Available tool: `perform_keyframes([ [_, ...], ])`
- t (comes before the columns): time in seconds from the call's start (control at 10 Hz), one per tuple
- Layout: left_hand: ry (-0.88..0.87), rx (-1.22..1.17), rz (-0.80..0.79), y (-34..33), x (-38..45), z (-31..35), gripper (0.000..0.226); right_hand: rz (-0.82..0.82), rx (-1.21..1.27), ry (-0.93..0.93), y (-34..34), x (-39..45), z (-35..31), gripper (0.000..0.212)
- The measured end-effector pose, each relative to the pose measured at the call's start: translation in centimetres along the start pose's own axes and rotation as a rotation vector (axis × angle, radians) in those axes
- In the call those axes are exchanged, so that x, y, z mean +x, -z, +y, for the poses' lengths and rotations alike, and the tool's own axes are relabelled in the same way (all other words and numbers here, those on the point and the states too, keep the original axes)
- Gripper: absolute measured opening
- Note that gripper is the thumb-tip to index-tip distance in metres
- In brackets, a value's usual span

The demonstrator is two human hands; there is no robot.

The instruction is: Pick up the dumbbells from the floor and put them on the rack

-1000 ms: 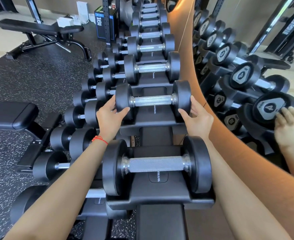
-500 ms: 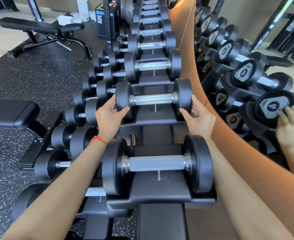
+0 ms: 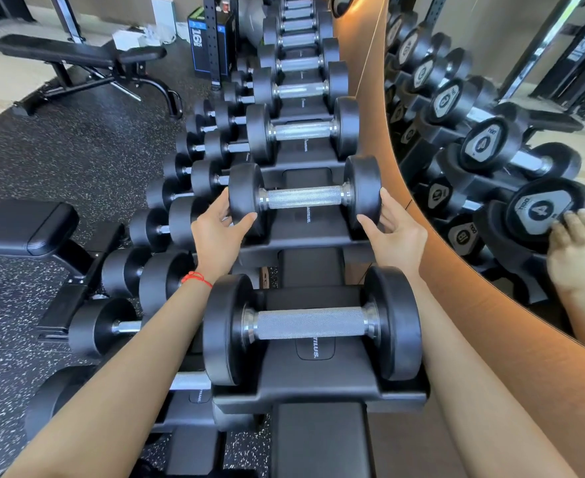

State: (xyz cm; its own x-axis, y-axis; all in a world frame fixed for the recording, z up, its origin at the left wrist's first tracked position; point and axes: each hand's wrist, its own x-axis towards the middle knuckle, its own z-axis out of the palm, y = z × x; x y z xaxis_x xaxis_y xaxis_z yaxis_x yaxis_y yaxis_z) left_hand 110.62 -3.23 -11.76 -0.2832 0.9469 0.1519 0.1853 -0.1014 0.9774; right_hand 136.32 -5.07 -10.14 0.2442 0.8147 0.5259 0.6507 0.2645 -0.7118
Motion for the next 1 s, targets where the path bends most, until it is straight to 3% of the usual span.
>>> perform_keyframes([
  [0.6,-0.027,0.084,-0.012,2.5,-2.6,2.4,0.05,-0.088,-0.183,0.098,3.5,-1.4,-2.7,0.054],
  [0.7,-0.048,0.127,-0.044,3.3,-3.4,3.3,0.047,-0.123,-0.163,0.064,4.3,-1.6,-3.5,0.044],
  [1.0,-0.129,0.287,-0.157,5.4,-5.5,5.6,0.04,-0.208,-0.131,-0.01,7.1,-2.9,-7.3,0.041],
])
